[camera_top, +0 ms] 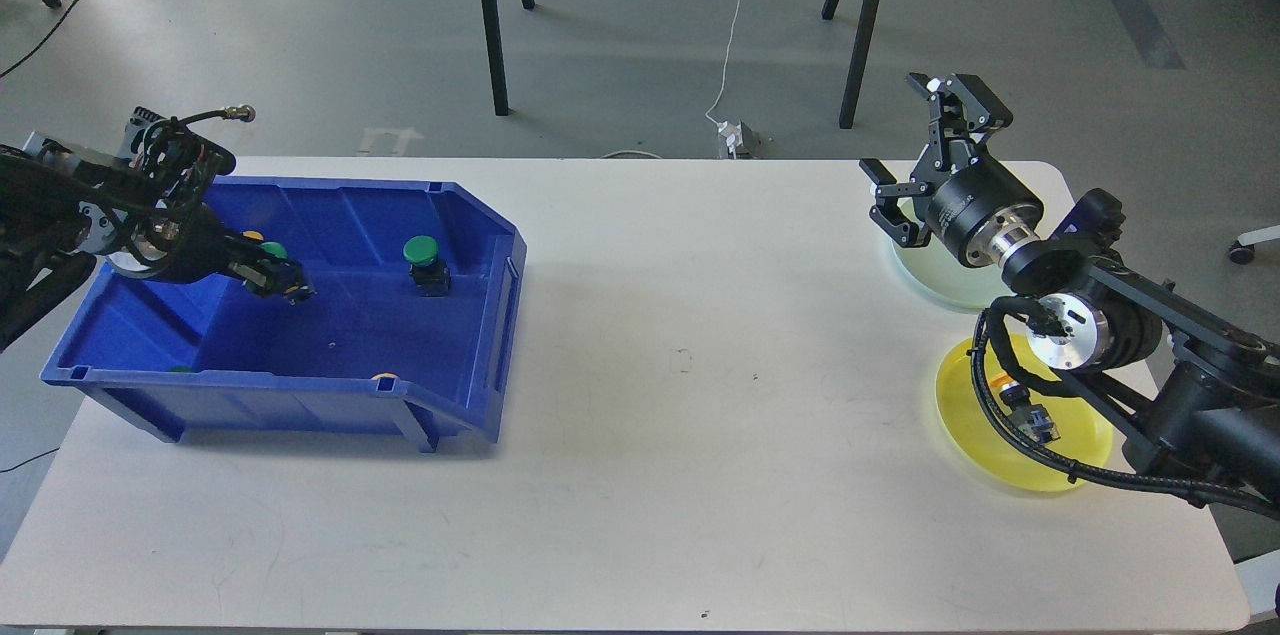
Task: Pass button and place on color plate
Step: 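Lower the left gripper into the bin and grasp a green-topped button, then lift the green button and extend the left gripper toward the right gripper, then grasp the green button with the right gripper from the left gripper, then carry the green button with the right gripper onto the pale green plate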
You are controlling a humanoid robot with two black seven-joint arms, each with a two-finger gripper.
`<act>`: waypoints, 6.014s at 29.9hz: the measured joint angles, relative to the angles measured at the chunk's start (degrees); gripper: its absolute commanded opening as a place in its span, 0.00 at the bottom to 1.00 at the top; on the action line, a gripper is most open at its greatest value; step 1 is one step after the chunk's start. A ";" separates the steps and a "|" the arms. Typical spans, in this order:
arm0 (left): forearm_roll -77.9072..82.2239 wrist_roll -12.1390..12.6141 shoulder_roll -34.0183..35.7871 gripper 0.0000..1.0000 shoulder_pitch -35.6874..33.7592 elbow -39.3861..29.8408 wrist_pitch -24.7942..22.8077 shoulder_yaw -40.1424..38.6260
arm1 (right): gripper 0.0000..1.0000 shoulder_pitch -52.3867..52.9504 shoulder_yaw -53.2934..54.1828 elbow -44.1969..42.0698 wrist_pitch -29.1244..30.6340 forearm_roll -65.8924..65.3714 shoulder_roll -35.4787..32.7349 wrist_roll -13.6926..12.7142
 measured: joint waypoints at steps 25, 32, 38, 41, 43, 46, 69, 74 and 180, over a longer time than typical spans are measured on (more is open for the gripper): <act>-32.12 0.03 6.19 0.23 -3.34 -28.87 0.02 -18.23 | 0.99 -3.22 4.03 2.44 -0.04 0.09 -0.89 1.22; -39.75 0.01 -14.50 0.23 -0.26 -14.53 0.01 -18.55 | 0.99 -2.31 3.44 3.11 0.49 0.15 -3.19 1.08; -40.79 0.00 -23.41 0.23 0.76 -4.89 0.01 -18.17 | 0.99 -2.86 2.84 3.85 6.05 0.25 -5.69 0.72; -41.20 0.00 -24.03 0.23 1.03 -4.19 0.01 -18.23 | 0.99 -3.24 2.60 5.71 8.90 1.57 -6.42 0.51; -41.26 0.00 -24.09 0.23 1.06 -4.11 0.01 -18.23 | 0.99 -3.37 1.79 7.37 10.52 3.26 -6.88 0.46; -41.40 0.00 -24.08 0.24 1.16 -4.10 0.01 -18.23 | 0.99 -3.34 0.43 8.92 13.38 5.07 -7.06 0.44; -41.51 0.01 -24.04 0.26 1.17 -4.04 0.01 -18.20 | 0.98 6.04 -7.46 -2.01 13.46 5.30 9.69 0.43; -41.86 0.01 -23.97 0.26 1.17 -3.79 0.01 -18.20 | 0.95 6.40 -8.03 -1.93 13.37 5.49 10.74 0.56; -51.80 0.00 -24.62 0.94 1.53 0.91 0.01 -17.99 | 0.58 8.85 -21.06 -60.88 -27.47 -10.36 26.18 -3.29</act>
